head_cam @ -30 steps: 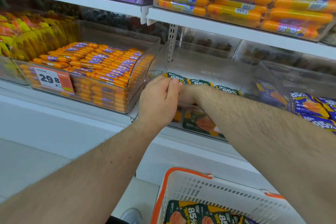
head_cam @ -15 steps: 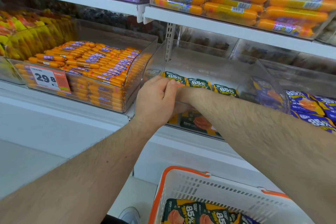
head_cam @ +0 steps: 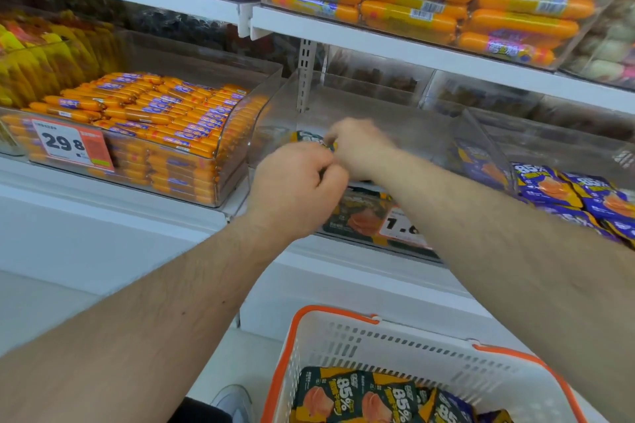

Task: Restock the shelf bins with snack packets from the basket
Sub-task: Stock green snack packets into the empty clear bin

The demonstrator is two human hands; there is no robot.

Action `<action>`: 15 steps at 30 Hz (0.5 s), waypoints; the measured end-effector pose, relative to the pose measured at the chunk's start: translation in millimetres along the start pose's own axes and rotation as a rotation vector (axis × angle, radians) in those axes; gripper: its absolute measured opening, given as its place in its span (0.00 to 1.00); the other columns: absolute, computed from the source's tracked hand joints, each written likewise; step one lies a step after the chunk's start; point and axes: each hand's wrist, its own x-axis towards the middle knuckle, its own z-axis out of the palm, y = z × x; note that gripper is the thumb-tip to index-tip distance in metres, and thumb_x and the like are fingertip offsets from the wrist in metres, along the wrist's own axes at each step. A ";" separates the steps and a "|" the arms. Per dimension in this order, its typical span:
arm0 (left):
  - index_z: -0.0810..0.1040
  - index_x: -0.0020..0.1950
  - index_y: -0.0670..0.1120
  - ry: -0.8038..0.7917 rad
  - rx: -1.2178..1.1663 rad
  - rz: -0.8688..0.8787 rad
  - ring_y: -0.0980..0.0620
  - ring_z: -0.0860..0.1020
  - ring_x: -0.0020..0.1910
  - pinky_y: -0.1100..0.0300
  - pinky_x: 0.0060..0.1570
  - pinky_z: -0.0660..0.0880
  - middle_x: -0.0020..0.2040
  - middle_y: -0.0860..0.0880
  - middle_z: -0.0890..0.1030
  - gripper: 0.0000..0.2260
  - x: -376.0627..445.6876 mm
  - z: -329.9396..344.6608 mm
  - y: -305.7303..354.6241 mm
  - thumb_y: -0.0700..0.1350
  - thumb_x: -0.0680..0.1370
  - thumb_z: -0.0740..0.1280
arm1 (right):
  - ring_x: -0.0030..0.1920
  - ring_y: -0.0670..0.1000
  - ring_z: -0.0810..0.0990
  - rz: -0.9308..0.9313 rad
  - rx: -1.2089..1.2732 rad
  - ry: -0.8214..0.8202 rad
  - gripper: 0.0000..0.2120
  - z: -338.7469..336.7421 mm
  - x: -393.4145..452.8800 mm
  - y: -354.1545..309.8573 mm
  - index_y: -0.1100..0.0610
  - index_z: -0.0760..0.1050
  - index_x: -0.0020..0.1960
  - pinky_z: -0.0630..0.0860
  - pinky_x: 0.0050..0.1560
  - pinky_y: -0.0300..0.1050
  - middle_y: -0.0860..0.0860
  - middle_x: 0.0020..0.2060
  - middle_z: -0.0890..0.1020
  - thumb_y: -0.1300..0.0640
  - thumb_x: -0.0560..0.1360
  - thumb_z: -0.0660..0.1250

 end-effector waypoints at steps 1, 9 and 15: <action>0.62 0.25 0.47 -0.112 -0.068 0.000 0.46 0.67 0.28 0.54 0.28 0.64 0.24 0.49 0.65 0.15 -4.4 1.8 10.1 0.52 0.69 0.55 | 0.47 0.58 0.79 0.000 0.029 0.266 0.12 -4.6 -20.5 7.8 0.55 0.79 0.55 0.76 0.46 0.48 0.55 0.49 0.83 0.51 0.75 0.65; 0.76 0.38 0.47 -1.392 0.116 0.015 0.49 0.76 0.41 0.55 0.45 0.74 0.38 0.50 0.78 0.12 -79.8 67.9 33.0 0.48 0.79 0.61 | 0.29 0.54 0.74 0.142 0.422 0.733 0.07 132.2 -175.4 89.7 0.56 0.77 0.38 0.72 0.32 0.45 0.47 0.25 0.73 0.54 0.72 0.64; 0.72 0.38 0.46 -1.560 0.236 0.094 0.51 0.69 0.31 0.56 0.34 0.67 0.33 0.50 0.72 0.12 -104.7 96.4 42.1 0.46 0.80 0.58 | 0.53 0.53 0.79 0.514 0.197 -0.277 0.20 258.4 -248.4 150.9 0.54 0.76 0.60 0.77 0.56 0.51 0.52 0.55 0.80 0.43 0.75 0.64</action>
